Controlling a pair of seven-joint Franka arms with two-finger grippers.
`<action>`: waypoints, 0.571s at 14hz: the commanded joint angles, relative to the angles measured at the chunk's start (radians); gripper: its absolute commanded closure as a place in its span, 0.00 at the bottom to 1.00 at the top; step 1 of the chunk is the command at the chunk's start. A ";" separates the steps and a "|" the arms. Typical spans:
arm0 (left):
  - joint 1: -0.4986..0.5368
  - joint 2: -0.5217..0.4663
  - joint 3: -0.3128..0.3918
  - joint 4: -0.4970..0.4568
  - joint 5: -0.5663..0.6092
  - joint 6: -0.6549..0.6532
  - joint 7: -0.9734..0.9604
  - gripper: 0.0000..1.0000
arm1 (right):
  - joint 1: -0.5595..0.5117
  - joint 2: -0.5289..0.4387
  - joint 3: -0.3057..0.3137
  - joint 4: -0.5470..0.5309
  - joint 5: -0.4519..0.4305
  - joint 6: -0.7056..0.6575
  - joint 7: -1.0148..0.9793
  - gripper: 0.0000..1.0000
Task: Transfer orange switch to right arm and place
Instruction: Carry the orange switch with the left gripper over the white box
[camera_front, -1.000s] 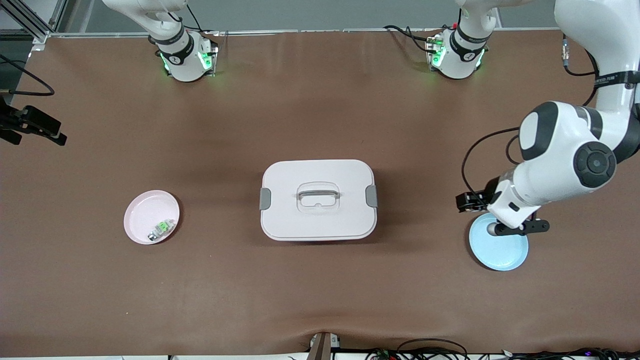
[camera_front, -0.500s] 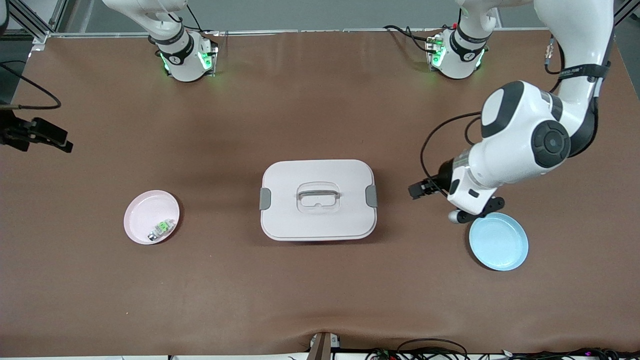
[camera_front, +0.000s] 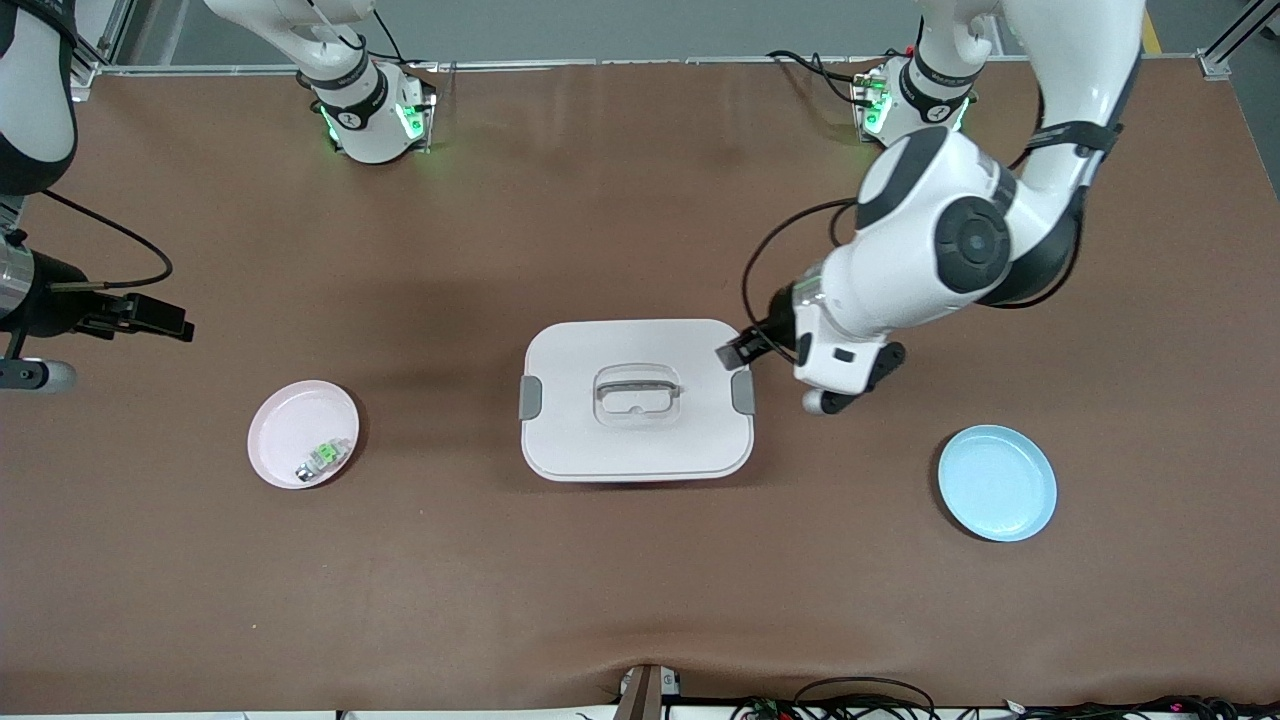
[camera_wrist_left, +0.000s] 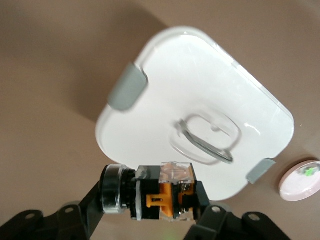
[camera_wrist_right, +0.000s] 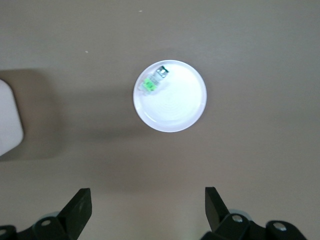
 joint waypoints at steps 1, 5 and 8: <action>-0.066 0.070 0.001 0.097 -0.014 0.018 -0.165 1.00 | 0.003 -0.018 0.002 0.002 0.069 -0.001 0.023 0.00; -0.146 0.121 0.002 0.119 -0.014 0.195 -0.410 1.00 | 0.007 -0.034 0.002 -0.008 0.178 0.002 0.187 0.00; -0.163 0.125 -0.002 0.124 -0.038 0.210 -0.487 1.00 | 0.012 -0.071 0.004 -0.072 0.262 0.076 0.216 0.00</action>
